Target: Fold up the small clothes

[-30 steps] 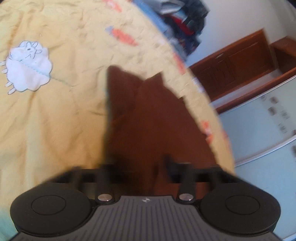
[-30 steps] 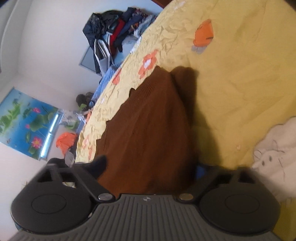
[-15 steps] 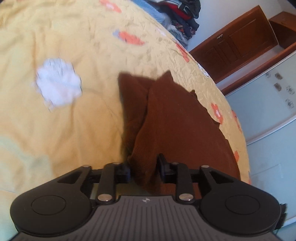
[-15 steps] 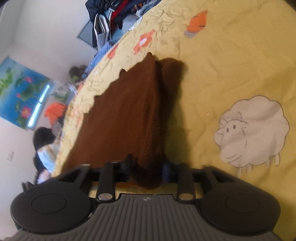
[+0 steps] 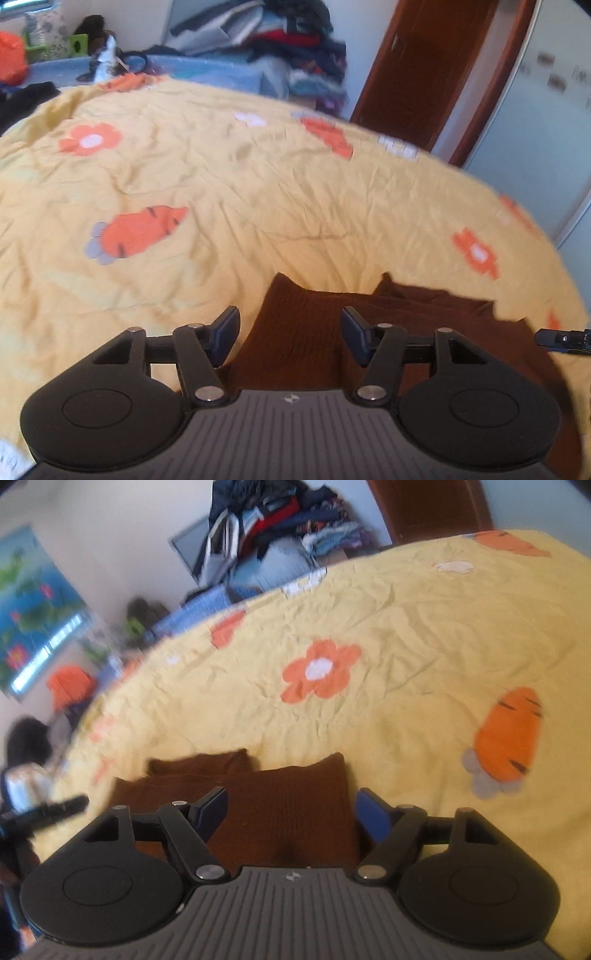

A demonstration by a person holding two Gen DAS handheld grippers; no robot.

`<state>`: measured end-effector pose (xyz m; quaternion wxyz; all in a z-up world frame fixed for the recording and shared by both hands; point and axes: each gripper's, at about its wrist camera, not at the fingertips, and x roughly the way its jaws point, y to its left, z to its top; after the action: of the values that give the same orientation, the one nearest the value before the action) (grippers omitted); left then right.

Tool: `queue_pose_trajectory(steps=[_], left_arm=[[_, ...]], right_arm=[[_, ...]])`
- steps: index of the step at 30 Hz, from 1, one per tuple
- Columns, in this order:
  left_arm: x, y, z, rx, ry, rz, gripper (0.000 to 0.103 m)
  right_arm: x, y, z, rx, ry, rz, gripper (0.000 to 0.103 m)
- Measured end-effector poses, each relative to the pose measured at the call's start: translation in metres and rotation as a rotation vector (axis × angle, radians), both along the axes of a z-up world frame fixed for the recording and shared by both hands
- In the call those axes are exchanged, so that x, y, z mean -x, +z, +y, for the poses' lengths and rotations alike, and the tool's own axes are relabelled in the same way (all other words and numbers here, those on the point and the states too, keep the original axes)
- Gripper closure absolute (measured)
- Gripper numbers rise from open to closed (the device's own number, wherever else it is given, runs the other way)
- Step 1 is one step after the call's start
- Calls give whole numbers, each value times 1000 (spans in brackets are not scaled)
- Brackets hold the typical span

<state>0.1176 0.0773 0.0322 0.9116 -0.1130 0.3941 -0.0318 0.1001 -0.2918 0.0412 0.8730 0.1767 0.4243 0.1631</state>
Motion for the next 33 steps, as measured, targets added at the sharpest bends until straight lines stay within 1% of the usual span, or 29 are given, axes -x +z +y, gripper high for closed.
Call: queue_pose_trajectory(steps=[1,2,3,4,5,6,7,8,10,11,13,14,15,16,17,18,19,20,21,22,24,25,27,28,29,30,31,32,33], left_arm=[[-7,-5,-6,-23,-24,19,59],[-11,-10,-12,-56,-44,31,82],[-12,-12,-17,-93,-51,22,90],[-11,-9,-20,-131,-52,-3,97],[-8,-7,-21,-160,-43,-28,97],[-3,-2,-18,-179,-20,-67,98],[1,0,-15,-189,5,-99,98],[0,0,-11,-200,28,-99,98],[-8,-16,-6,-212,33,-32,98],[-4,-19,-8,-236,25,-72,98],[0,-15,-15,-256,15,-81,94],[3,-11,-16,-255,9,-91,94],[8,-5,-18,-260,5,-107,92],[15,2,-19,-270,7,-133,85],[23,9,-20,-280,16,-162,74],[30,16,-21,-281,22,-196,67],[37,23,-23,-269,19,-234,47],[41,27,-27,-249,7,-264,26],[42,29,-32,-235,-10,-279,21],[40,28,-41,-232,-34,-279,21],[31,18,-58,-256,-76,-241,21],[26,11,-65,-270,-92,-217,21],[17,-8,-70,-290,-92,-146,21],[13,-21,-68,-305,-85,-105,20],[16,-30,-61,-286,-81,-125,19],[17,-31,-52,-226,-71,-129,19],[18,-30,-44,-193,-55,-125,19],[17,-30,-41,-179,-50,-122,19],[16,-30,-42,-183,-53,-122,18]], right_arm=[[-7,-6,8,37,11,21,31],[-9,-14,12,55,21,34,35],[-8,-15,16,54,29,2,59],[-8,-16,16,15,50,17,85],[-9,-17,14,-20,41,30,85],[-4,-11,13,-29,26,-1,85],[2,-5,10,-37,17,-48,90],[5,-1,5,-55,-5,-82,91],[8,-3,-8,-104,-63,-109,91],[5,-9,-11,-102,-79,-90,91],[-6,-28,-9,-31,-90,-36,90],[-5,-33,-9,-32,-90,-34,86],[-2,-32,-10,-52,-89,-42,82],[2,-28,-11,-57,-101,-40,73],[6,-21,-13,-56,-118,-53,64],[13,-11,-15,-50,-139,-89,44],[21,0,-16,-37,-163,-146,38],[29,11,-15,-24,-175,-205,37],[35,20,-11,-25,-161,-244,35],[37,25,-4,-37,-124,-255,30],[33,25,18,-35,-29,-228,21],[30,20,31,-8,14,-205,21],[23,3,48,71,46,-161,21],[19,-7,51,104,42,-133,22],[19,-17,49,135,38,-127,24],[26,-22,46,175,42,-191,25],[30,-28,41,206,52,-215,31],[34,-28,33,178,50,-233,32],[35,-25,22,118,25,-220,36]])
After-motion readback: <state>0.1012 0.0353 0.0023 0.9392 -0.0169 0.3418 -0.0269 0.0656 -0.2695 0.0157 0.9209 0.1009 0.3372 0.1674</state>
